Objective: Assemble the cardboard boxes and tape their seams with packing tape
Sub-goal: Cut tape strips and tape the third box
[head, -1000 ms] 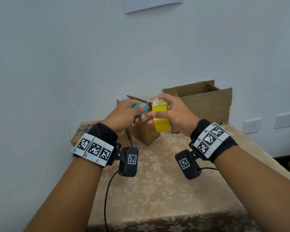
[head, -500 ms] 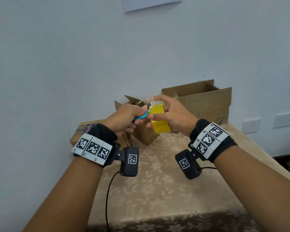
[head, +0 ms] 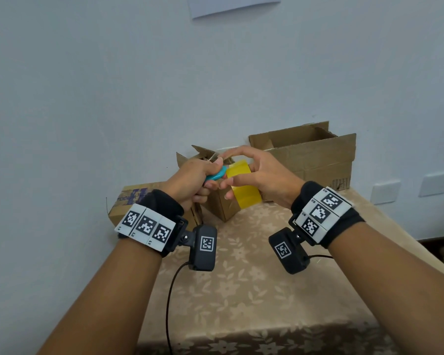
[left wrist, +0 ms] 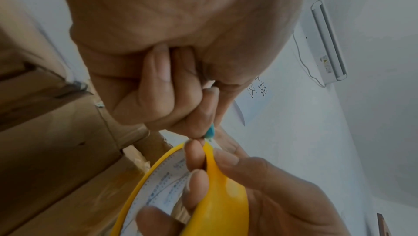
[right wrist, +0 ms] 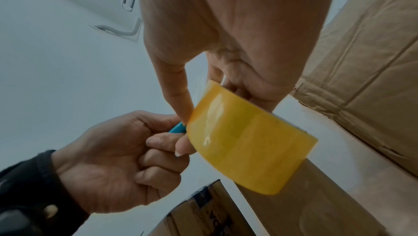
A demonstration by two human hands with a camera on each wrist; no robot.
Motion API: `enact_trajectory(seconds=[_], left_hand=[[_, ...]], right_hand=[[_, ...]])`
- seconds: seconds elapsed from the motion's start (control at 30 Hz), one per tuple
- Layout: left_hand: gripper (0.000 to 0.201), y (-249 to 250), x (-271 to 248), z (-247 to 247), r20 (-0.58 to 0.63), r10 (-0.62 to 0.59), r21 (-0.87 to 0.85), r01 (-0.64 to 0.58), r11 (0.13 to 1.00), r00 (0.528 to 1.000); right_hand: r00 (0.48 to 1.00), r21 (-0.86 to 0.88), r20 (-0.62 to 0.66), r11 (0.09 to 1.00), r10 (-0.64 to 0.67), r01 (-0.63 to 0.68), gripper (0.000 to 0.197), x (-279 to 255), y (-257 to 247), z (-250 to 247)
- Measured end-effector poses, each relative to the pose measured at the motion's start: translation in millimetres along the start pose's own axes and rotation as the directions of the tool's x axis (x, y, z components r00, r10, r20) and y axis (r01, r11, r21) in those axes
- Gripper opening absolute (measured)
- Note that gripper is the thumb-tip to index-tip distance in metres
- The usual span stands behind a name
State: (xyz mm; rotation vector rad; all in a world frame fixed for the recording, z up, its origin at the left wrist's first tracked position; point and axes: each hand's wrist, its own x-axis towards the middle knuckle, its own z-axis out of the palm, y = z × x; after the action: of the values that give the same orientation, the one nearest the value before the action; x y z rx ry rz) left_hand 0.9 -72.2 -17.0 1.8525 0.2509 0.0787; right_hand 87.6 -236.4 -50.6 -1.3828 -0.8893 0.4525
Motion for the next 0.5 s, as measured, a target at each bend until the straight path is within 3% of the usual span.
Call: enact_trajectory(seconds=[0.33,0.43,0.5], left_hand=[[0.034,2,3,-1,-0.146,-0.055,-0.054,0.048,0.997,0.988],[0.034,5,0,-9,-0.172,-0.055,0.106,0.074,0.992,0.984],[0.032,6,-2,-13,-0.118,-0.072,0.258,0.101,0.961,0.99]], right_hand=[[0.999,0.082,-0.043,0.997,0.013,-0.009,0.049,-1,-1,0],[0.996,0.125,-0.082,0.992,0.035,-0.024,0.046,-1,-2,-4],[0.994,0.17,-0.105,0.985,0.039,-0.02,0.039,0,-2,-6]])
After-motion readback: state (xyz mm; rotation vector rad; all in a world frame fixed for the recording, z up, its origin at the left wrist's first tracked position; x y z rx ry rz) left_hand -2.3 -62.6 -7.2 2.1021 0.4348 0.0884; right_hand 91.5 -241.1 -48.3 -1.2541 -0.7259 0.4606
